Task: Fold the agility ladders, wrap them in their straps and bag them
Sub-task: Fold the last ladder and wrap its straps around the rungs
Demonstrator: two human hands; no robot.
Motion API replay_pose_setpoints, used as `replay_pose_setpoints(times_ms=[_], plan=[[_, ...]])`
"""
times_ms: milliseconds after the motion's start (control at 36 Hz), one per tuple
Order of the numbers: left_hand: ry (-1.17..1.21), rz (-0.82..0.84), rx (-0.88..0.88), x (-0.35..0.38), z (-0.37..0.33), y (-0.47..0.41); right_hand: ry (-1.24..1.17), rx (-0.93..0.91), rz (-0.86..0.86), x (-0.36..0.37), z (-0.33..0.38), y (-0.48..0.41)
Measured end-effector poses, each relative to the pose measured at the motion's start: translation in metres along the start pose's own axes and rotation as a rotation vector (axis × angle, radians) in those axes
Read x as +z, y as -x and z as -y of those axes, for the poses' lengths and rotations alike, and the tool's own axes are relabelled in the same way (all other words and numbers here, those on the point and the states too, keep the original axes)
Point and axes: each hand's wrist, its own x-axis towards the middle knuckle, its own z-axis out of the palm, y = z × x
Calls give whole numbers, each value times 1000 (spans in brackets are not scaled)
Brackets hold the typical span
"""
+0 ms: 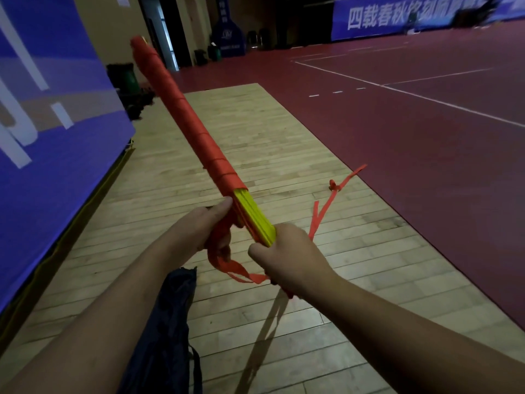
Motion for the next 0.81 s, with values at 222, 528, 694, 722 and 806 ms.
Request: replay_pose_setpoints(times_ms=[222,528,694,722,806], plan=[[67,-295,129,27,-7,-5,133,-125,-133,16,0,12],[484,56,40,3,2,5,-925,213,783,-12,6,10],[433,-88,-43,13,-7,0,-879,99,566,-13,14,12],[385,-109,-72,15,-6,0,-858,102,551,-13,14,13],[262,-203,-175,18,1,-4,-659,109,435,-10,7,11]])
